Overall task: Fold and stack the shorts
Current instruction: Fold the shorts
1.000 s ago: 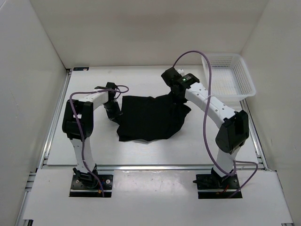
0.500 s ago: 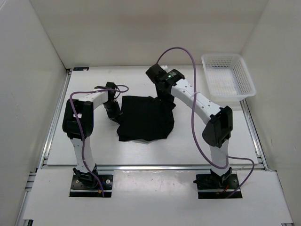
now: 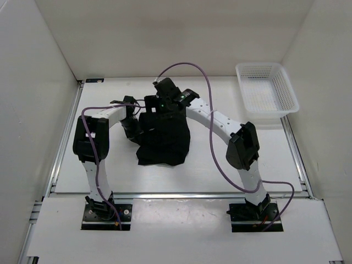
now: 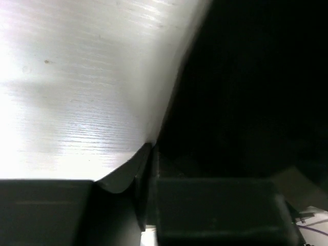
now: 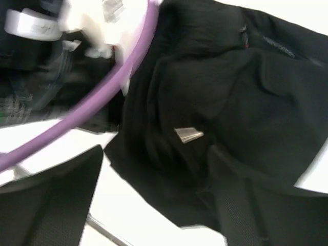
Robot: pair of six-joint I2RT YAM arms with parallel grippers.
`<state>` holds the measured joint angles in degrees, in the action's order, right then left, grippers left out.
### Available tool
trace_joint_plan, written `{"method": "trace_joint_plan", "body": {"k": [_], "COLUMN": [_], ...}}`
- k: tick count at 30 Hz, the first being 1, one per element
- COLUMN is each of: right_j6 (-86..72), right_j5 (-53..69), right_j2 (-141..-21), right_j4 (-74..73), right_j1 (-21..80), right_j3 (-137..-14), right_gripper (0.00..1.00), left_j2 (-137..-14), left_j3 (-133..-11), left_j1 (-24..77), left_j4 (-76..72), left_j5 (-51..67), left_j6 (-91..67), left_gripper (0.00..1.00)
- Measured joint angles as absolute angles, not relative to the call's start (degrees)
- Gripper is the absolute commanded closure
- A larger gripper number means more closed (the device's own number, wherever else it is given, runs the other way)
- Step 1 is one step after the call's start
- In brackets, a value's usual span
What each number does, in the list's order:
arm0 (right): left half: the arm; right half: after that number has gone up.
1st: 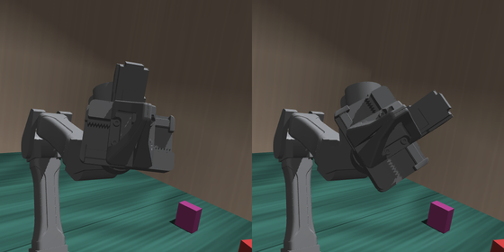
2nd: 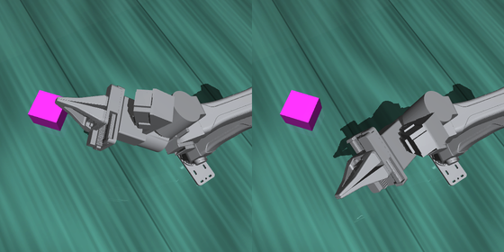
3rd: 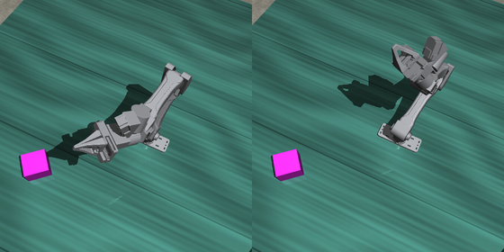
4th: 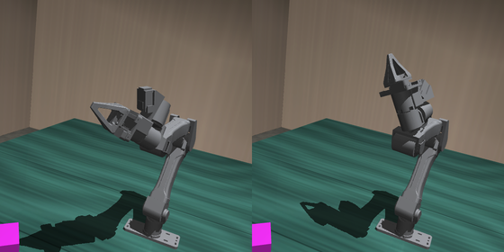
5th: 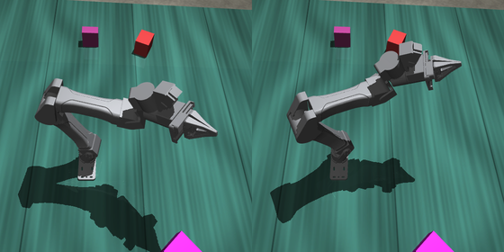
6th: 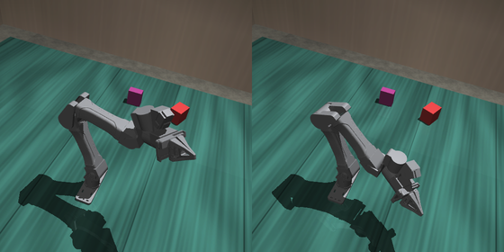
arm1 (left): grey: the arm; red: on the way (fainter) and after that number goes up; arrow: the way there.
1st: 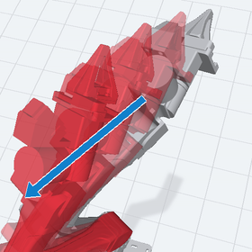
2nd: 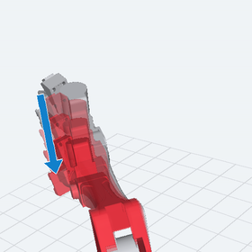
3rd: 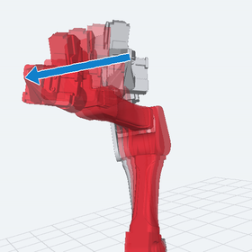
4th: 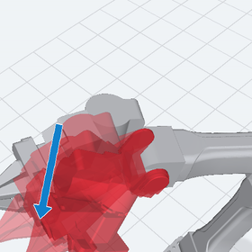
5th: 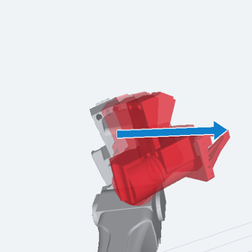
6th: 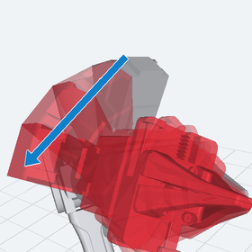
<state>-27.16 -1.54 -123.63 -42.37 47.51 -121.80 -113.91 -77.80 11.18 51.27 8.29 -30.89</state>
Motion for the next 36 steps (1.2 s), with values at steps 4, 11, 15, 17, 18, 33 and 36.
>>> {"method": "trace_joint_plan", "body": {"k": [4, 11, 15, 17, 18, 33, 36], "right_j6": [-26.9, -28.1, -29.0, -29.4, -29.5, -30.0, -30.0], "right_j5": [1.1, 0.1, -0.5, -0.2, 0.0, -1.3, -1.6], "right_j2": [-114.0, -90.9, -87.8, -88.3, -88.6, -89.0, -88.9], "right_j4": [-34.4, -28.4, -27.9, -27.9, -28.1, -28.8, -29.4], "right_j1": [47.0, 39.0, 36.1, 36.4, 36.5, 36.9, 36.9], "right_j3": [-107.1, -82.4, -75.5, -73.4, -72.7, -70.8, -70.4], "right_gripper": [0.06, 0.29, 0.33, 0.34, 0.34, 0.37, 0.37], "left_j2": [-113.6, -106.3, -100.4, -98.5, -98.1, -114.3, -114.3], "left_j3": [-77.8, -79.9, -84.9, -86.6, -87.5, -88.2, -86.5], "left_j1": [9.3, 1.3, 2.0, 4.9, 6.9, 20.0, 19.2], "left_j4": [52.8, 58.6, 60.6, 60.6, 60.8, 59.9, 59.8], "left_j5": [7.8, 1.1, -1.0, -0.2, 0.4, 2.2, 1.8], "left_j6": [-30.4, -29.8, -29.5, -29.3, -29.1, -28.6, -28.8], "left_gripper": [0.53, 0.45, 0.55, 0.47, 0.45, 0.81, 0.81]}}
